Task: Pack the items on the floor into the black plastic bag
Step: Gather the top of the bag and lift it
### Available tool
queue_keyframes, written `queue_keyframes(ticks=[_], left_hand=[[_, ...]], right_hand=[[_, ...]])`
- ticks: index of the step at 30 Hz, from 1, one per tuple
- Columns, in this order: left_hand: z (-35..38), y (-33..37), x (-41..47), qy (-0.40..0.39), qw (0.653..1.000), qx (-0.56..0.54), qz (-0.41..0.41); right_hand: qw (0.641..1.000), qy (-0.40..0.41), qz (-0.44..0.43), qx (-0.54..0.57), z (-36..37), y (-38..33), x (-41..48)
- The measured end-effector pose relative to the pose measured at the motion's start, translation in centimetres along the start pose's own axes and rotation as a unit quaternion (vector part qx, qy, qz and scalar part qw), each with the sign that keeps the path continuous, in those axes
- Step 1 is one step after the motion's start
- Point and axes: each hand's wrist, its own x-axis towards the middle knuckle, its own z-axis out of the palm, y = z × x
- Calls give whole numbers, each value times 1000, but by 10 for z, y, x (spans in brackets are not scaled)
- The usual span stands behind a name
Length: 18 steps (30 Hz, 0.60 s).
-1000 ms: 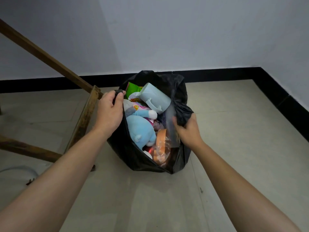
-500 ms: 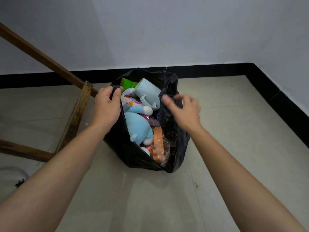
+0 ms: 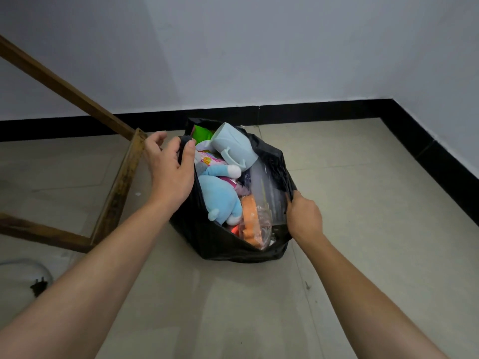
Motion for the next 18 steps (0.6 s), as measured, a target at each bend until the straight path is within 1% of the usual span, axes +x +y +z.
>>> queue_keyframes(ticks=[2, 5, 8, 10, 13, 16, 18], left_hand=[[0, -4, -1, -29, 999, 0, 14], [0, -16, -1, -54, 998, -36, 16], [1, -28, -4, -53, 998, -36, 16], [2, -32, -3, -46, 998, -36, 17], [9, -35, -1, -16, 997, -69, 1], [19, -34, 0, 13, 996, -86, -6], [26, -33, 0, 30, 995, -93, -7]], right_hand=[[999, 44, -27, 7, -3, 2, 4], [989, 99, -86, 64, -7, -12, 13], [962, 153, -174, 143, -3, -26, 27], [946, 156, -198, 202, -1, -34, 35], [919, 132, -168, 333, 0, -51, 39], [872, 134, -94, 461, 4, -67, 40], [847, 139, -44, 512, 6, -72, 42]])
